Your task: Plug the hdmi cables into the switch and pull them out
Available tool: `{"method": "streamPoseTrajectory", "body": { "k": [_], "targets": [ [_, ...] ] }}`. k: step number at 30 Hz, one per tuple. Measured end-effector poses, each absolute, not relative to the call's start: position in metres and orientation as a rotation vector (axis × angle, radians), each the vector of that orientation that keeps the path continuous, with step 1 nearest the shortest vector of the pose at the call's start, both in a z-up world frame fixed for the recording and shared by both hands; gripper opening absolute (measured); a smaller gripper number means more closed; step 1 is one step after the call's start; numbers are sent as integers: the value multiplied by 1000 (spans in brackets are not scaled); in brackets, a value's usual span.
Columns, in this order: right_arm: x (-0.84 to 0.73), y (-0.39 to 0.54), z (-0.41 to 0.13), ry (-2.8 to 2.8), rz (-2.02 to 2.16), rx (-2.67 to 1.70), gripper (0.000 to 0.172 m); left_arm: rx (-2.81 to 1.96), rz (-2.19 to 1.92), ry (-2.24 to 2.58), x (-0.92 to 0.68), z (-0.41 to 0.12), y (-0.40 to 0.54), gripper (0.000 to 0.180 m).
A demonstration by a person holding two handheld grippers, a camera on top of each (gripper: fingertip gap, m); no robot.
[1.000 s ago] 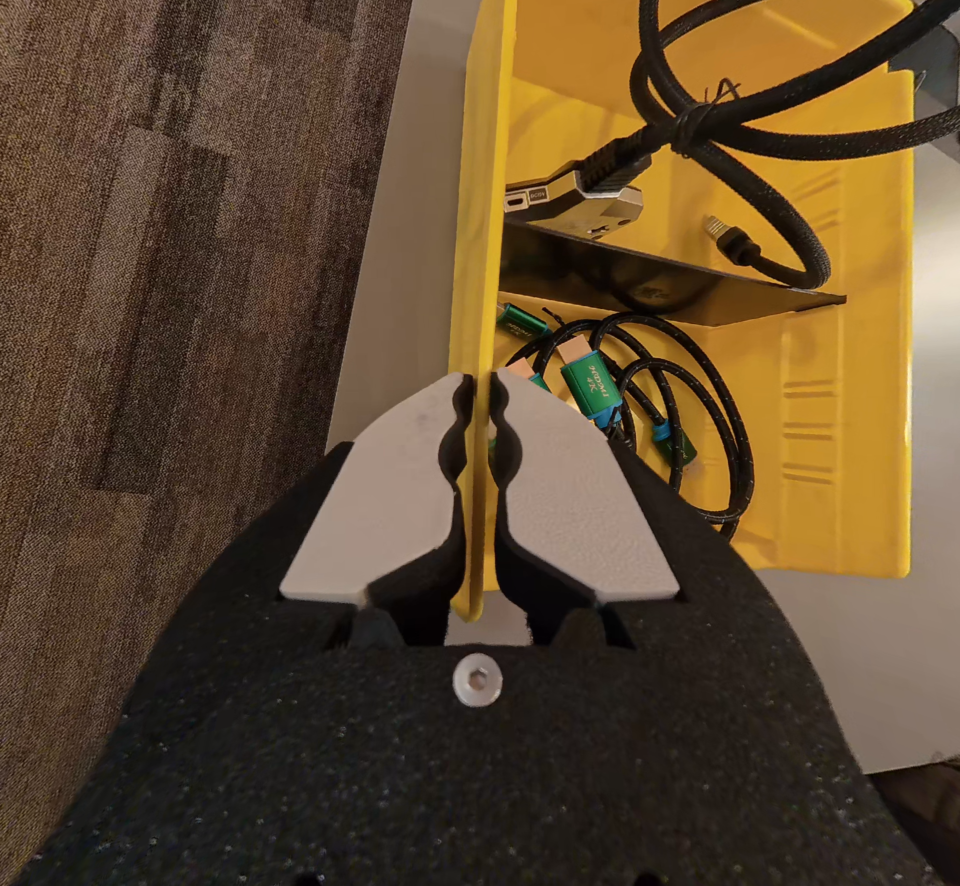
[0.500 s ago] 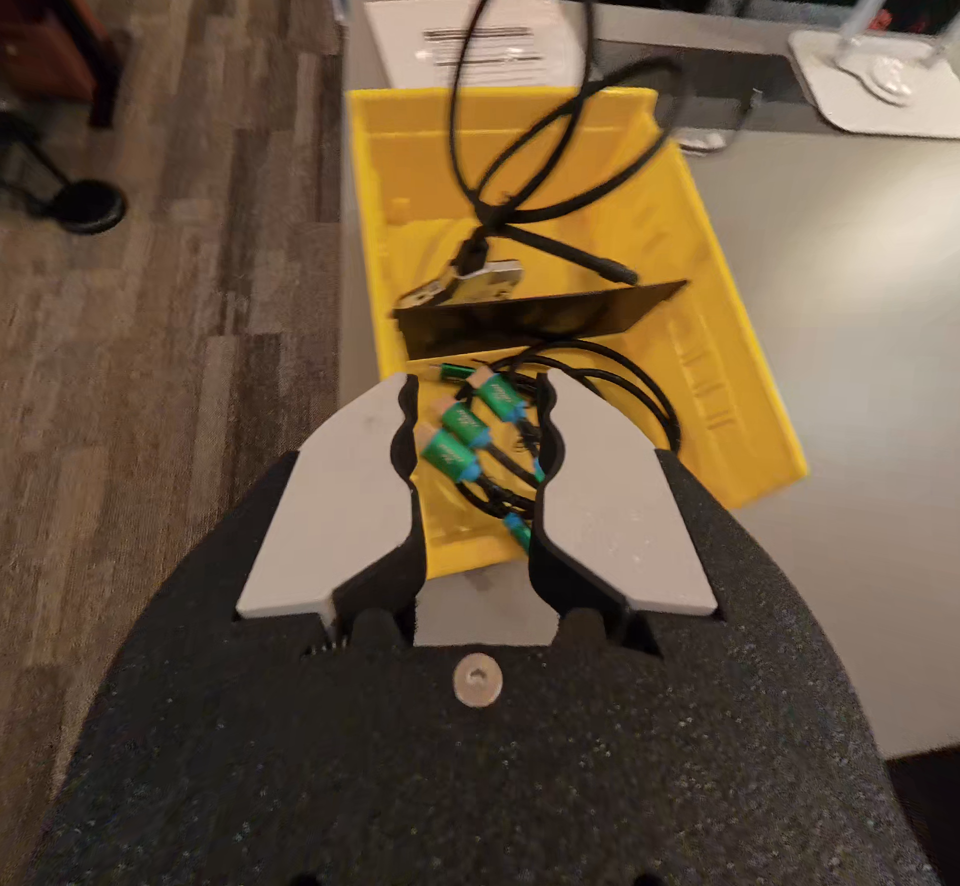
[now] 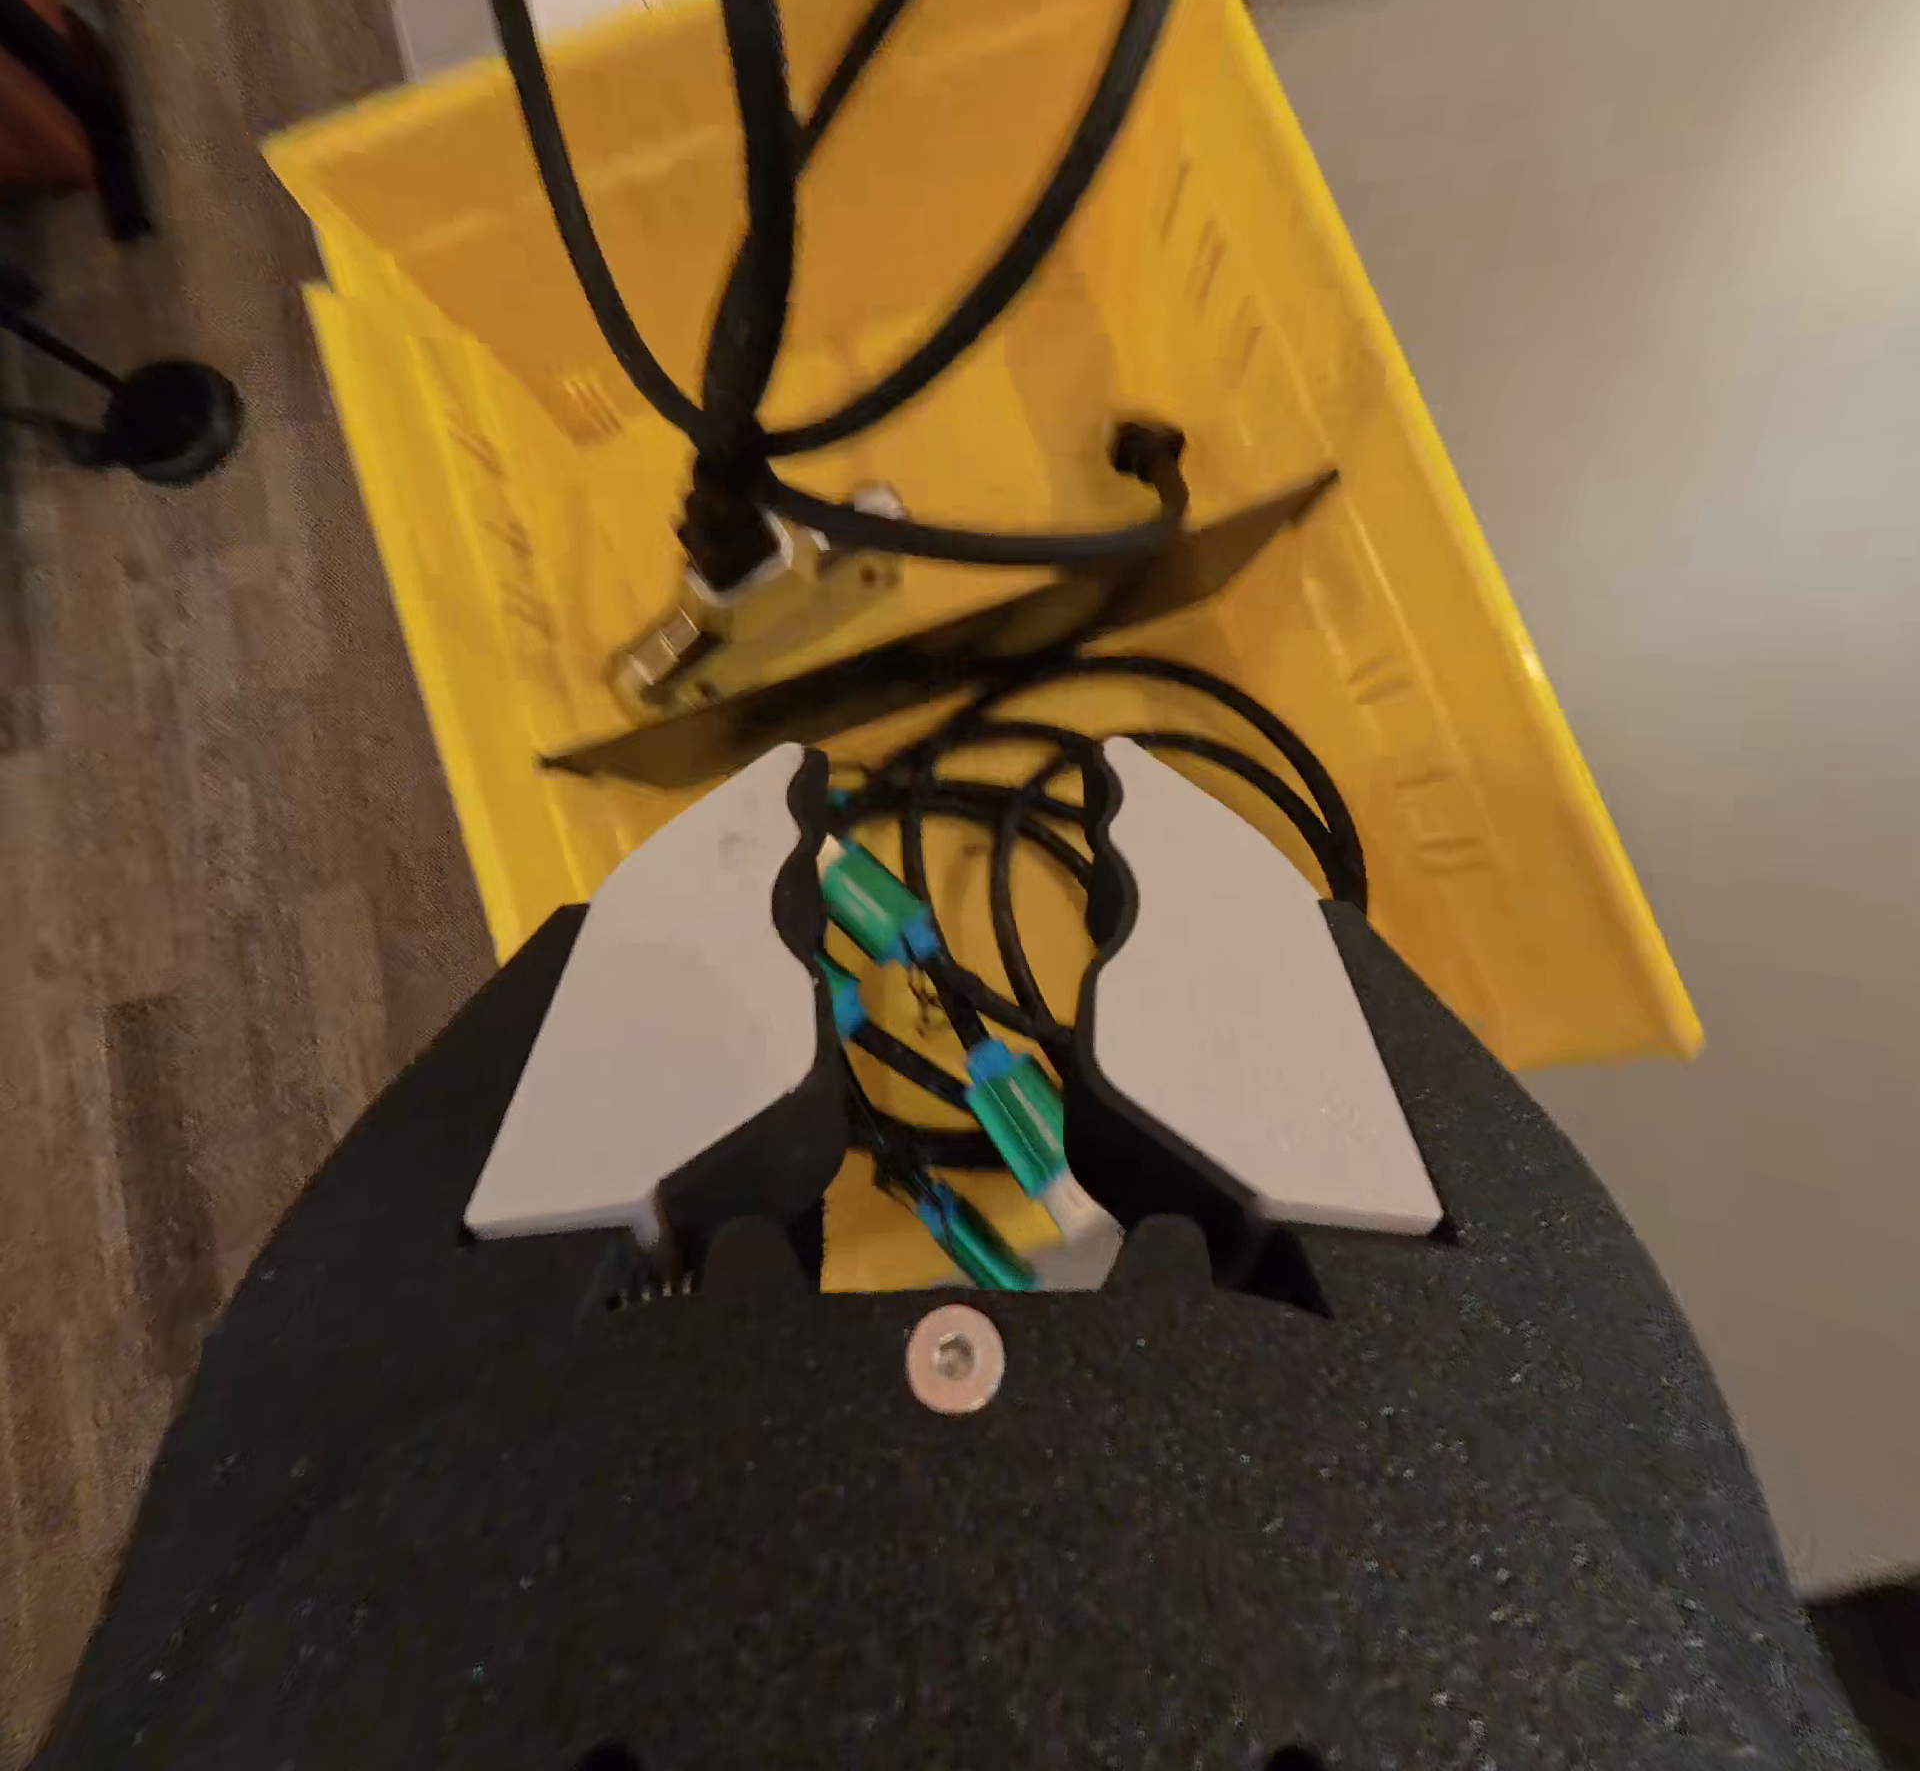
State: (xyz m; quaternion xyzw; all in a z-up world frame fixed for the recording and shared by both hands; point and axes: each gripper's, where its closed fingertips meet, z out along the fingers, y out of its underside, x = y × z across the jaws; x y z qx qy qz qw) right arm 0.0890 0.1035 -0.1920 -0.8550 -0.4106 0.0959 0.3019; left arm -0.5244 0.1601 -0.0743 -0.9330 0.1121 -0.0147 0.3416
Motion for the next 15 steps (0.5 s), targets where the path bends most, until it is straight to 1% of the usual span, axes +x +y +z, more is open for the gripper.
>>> {"method": "streamPoseTrajectory", "body": {
  "k": [2,5,6,10,13,15],
  "targets": [
    [91,108,-192,-1052,255,-2260,25,-2370,-6,278,-533,-66,183,52],
    [95,112,-191,-1038,240,-2239,27,-2408,-73,269,-541,-73,206,60],
    [96,112,-191,-1035,239,-2234,28,-2411,-126,270,-541,-73,211,58],
    [96,112,-190,-1040,220,-2194,28,-2456,-236,435,-540,-78,217,69],
    [97,111,-189,-1037,209,-2181,28,-2426,-236,410,-547,-65,226,68],
    [97,112,-189,-1034,207,-2178,28,-2385,-335,320,-543,-53,236,66]
  ]
}}
